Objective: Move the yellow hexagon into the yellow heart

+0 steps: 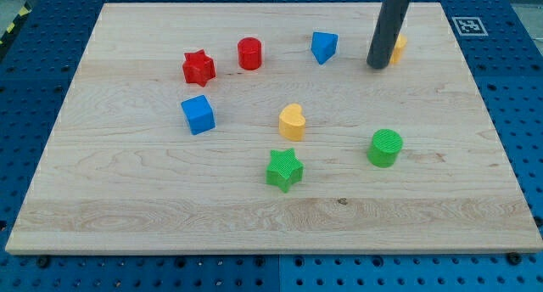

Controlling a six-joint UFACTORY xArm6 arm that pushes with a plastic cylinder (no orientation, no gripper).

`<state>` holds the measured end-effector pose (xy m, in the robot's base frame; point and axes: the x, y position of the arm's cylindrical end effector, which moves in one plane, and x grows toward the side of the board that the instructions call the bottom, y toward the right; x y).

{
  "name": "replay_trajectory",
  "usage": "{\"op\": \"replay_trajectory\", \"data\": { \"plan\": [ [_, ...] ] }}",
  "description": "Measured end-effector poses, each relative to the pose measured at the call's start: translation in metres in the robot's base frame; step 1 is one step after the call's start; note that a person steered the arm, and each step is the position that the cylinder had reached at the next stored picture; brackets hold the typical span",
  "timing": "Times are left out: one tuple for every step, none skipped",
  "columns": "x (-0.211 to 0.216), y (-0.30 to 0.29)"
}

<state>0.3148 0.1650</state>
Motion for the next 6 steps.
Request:
{"op": "replay_trajectory", "data": {
  "plan": [
    [-0.014, 0.005],
    [-0.014, 0.005],
    [-0.014, 0.005],
    [-0.014, 0.004],
    [-0.014, -0.049],
    [-0.014, -0.061]
  ]
}}
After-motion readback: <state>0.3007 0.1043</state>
